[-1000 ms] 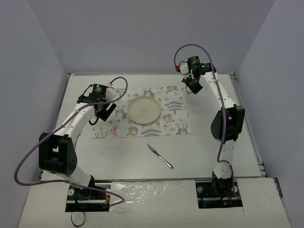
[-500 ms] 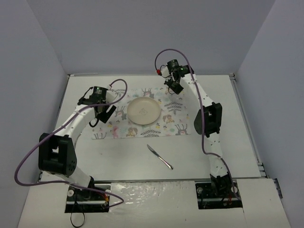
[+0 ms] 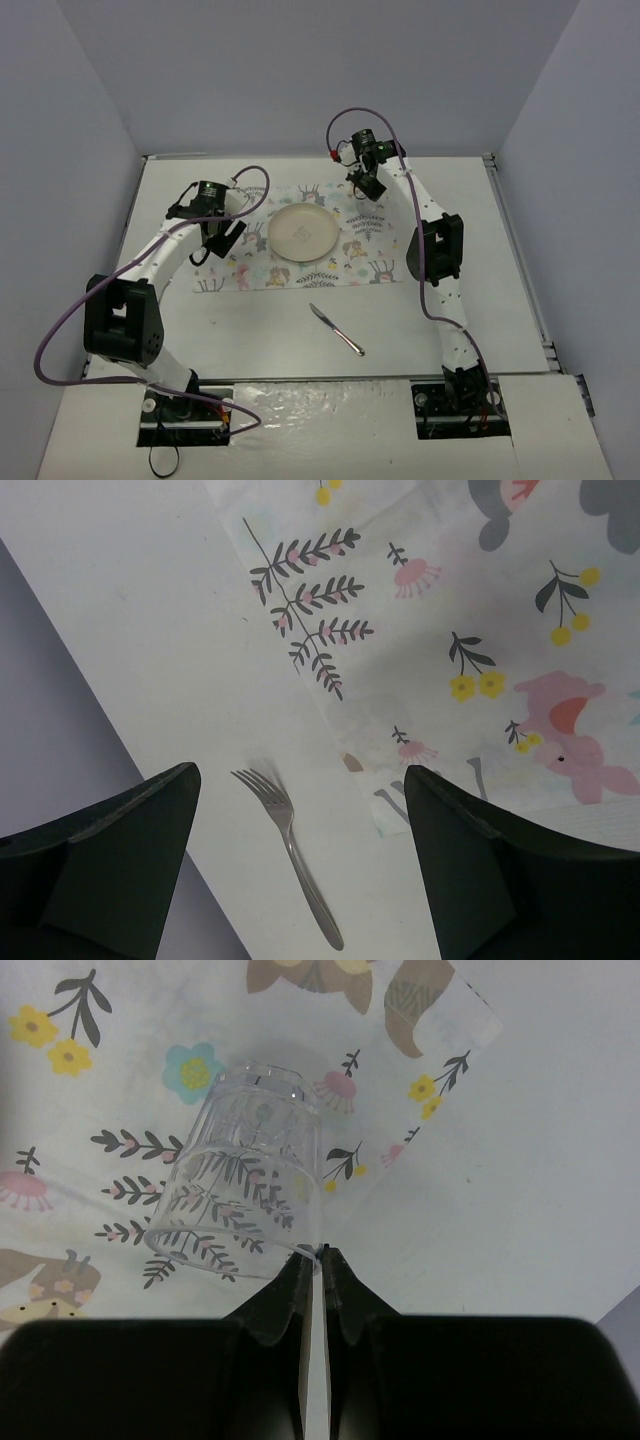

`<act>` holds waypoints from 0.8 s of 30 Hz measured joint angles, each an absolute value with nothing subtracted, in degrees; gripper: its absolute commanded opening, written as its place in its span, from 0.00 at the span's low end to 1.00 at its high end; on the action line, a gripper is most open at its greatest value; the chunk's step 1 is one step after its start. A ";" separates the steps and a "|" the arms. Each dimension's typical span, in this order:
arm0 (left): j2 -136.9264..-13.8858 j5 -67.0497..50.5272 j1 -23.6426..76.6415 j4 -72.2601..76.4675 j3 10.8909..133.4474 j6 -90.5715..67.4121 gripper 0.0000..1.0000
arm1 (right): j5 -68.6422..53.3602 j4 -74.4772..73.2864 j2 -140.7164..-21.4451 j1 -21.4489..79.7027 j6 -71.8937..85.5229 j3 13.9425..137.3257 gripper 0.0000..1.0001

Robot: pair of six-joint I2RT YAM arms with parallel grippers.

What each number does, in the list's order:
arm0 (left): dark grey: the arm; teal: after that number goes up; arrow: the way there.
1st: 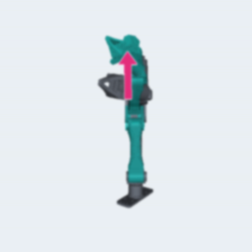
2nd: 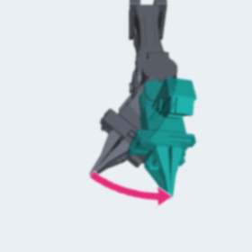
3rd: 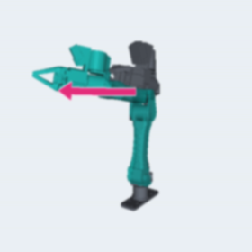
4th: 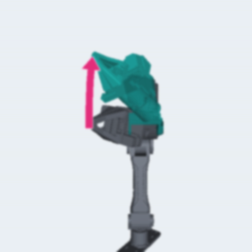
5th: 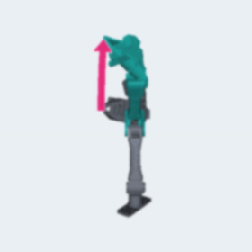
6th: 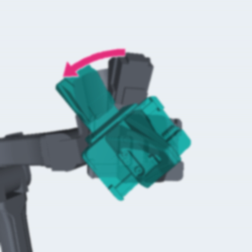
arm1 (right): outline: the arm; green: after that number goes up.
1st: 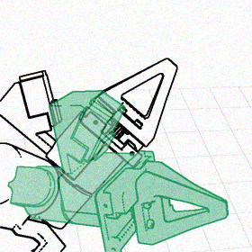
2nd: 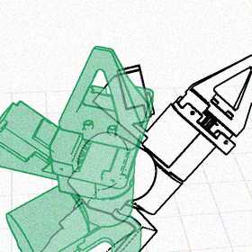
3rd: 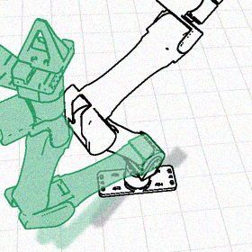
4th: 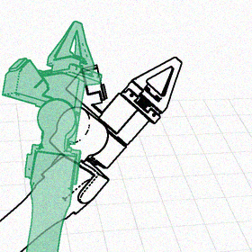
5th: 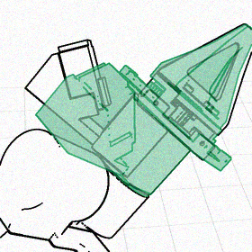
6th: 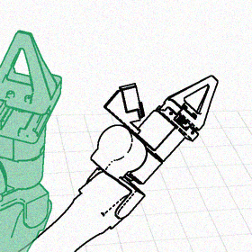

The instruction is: Set the dinner table for one person

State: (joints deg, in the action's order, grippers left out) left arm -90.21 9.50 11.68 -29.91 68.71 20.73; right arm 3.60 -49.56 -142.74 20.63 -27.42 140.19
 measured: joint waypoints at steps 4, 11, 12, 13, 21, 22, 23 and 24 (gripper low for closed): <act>-91.39 9.50 11.89 -29.87 68.71 20.73 0.81 | 3.64 -49.22 -142.74 20.35 -27.38 140.03 0.00; -91.50 9.52 12.31 -29.80 68.71 20.75 0.81 | 3.80 -47.82 -142.94 19.89 -26.75 140.00 0.06; -91.50 9.52 12.33 -29.78 68.71 20.75 0.81 | 3.81 -47.38 -142.99 19.86 -26.65 139.99 0.22; -91.52 9.52 12.34 -29.78 68.71 20.75 0.81 | 3.76 -46.93 -143.03 19.86 -26.60 139.95 0.28; -93.30 9.92 12.51 -29.69 68.80 20.75 0.81 | 4.09 -43.89 -143.05 19.95 -25.50 139.87 0.52; -93.61 10.03 12.57 -29.73 68.84 20.75 0.81 | 4.17 -43.62 -143.04 19.97 -25.57 139.87 0.52; -93.86 10.11 12.62 -29.73 68.87 20.75 0.81 | 4.24 -43.42 -143.04 19.97 -25.59 139.87 0.49; -94.02 10.15 12.68 -29.72 68.91 20.75 0.81 | 4.27 -43.29 -143.04 19.97 -25.42 139.87 0.49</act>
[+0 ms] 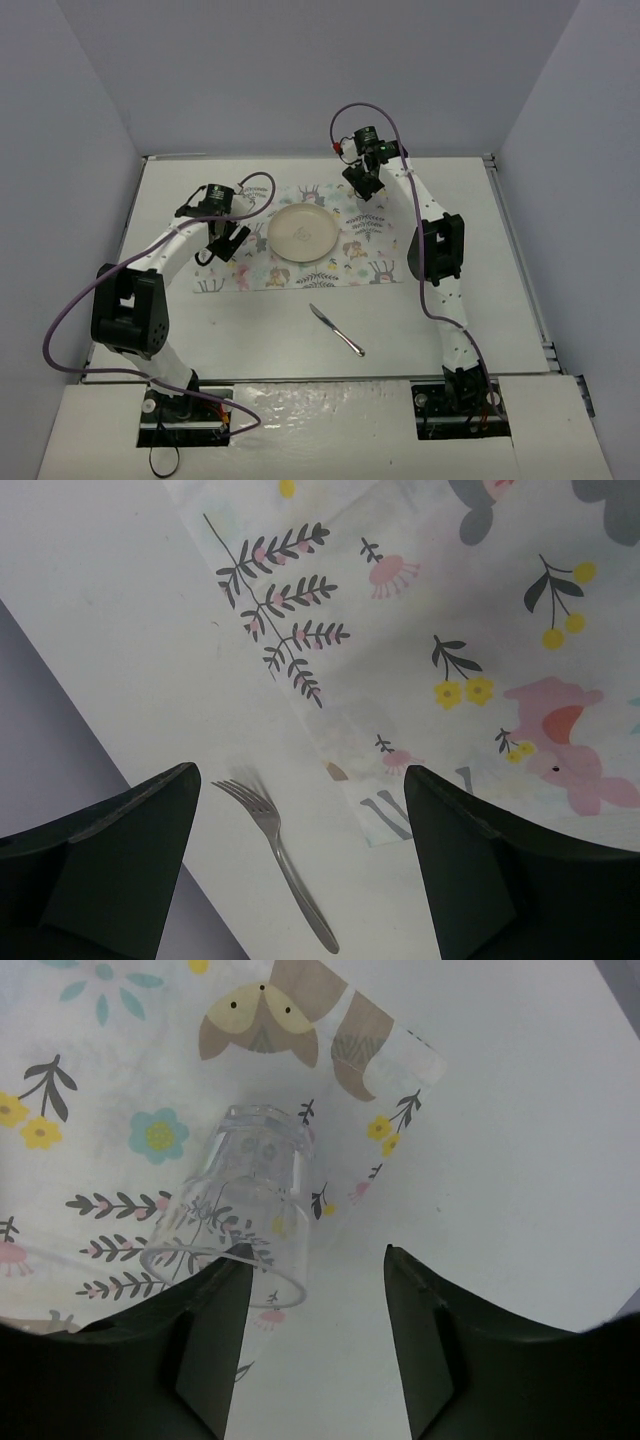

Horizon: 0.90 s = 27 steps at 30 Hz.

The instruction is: Set the dinner table for one person

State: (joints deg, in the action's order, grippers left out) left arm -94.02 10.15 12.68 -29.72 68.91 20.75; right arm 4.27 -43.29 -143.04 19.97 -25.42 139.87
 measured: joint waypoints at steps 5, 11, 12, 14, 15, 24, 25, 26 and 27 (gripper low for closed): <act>-94.07 10.40 13.13 -29.76 69.49 20.77 0.81 | 4.28 -42.15 -143.04 20.23 -24.98 139.91 0.60; -94.06 10.67 13.19 -29.68 69.65 20.81 0.81 | 4.51 -40.04 -143.10 20.59 -24.33 140.25 0.64; -94.06 10.70 13.19 -29.67 69.65 20.82 0.81 | 4.75 -39.79 -143.15 20.69 -24.17 140.54 0.63; -94.06 10.83 13.19 -29.69 69.65 20.82 0.81 | 5.56 -38.85 -143.15 20.71 -24.23 141.06 0.61; -94.06 10.83 13.19 -29.67 69.65 20.82 0.81 | 6.28 -38.24 -143.15 20.71 -24.23 141.32 0.60; -95.63 10.85 13.19 -29.60 70.09 20.82 0.81 | 8.15 -36.05 -143.52 19.95 -24.30 140.50 0.58; -96.10 10.86 13.20 -29.56 70.20 20.82 0.81 | 8.11 -36.00 -143.75 19.70 -24.25 140.28 0.57; -96.54 10.91 13.27 -29.56 70.22 20.82 0.81 | 8.05 -35.92 -144.05 19.36 -24.22 140.23 0.55; -96.89 11.02 13.36 -29.56 70.27 20.82 0.81 | 8.04 -35.78 -144.33 19.00 -24.17 140.10 0.55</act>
State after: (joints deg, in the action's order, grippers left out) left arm -96.89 11.02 13.36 -29.56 70.27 20.82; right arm 8.04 -35.78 -144.33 19.00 -24.17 140.10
